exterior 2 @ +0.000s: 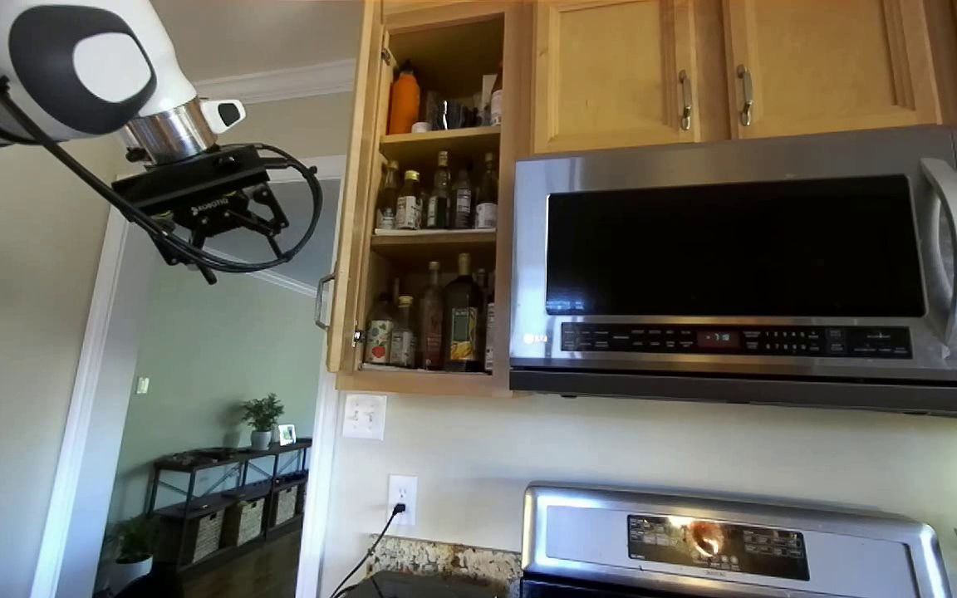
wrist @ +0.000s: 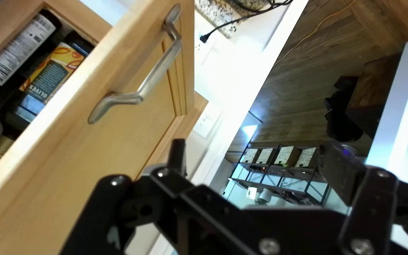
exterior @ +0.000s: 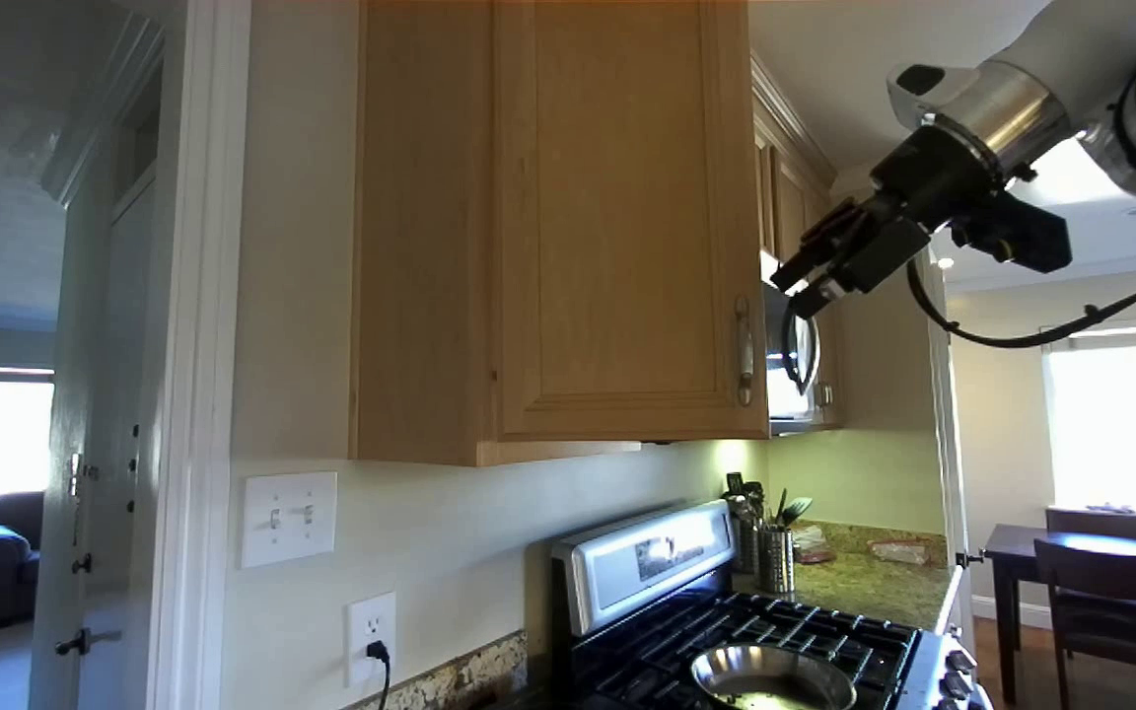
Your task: Close the cupboard
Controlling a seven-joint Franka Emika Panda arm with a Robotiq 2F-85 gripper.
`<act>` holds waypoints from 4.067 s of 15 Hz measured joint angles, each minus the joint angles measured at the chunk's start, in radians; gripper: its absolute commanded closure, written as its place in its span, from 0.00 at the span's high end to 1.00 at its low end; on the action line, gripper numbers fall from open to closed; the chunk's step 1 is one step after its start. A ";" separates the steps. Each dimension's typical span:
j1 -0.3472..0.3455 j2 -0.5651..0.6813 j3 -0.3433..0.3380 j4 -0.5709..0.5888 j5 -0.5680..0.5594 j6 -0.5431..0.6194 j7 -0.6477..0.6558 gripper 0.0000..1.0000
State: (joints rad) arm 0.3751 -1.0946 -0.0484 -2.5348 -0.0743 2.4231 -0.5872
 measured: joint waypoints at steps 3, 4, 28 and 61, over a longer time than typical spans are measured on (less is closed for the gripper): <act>-0.001 0.099 0.001 0.005 0.000 0.130 0.033 1.00; -0.002 0.132 0.001 0.011 0.000 0.163 0.046 1.00; -0.218 0.419 -0.144 0.250 -0.035 0.286 0.092 1.00; -0.143 0.716 -0.157 0.485 0.166 0.237 0.039 0.04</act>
State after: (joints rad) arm 0.2323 -0.3781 -0.2051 -2.0493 0.0919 2.6606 -0.5485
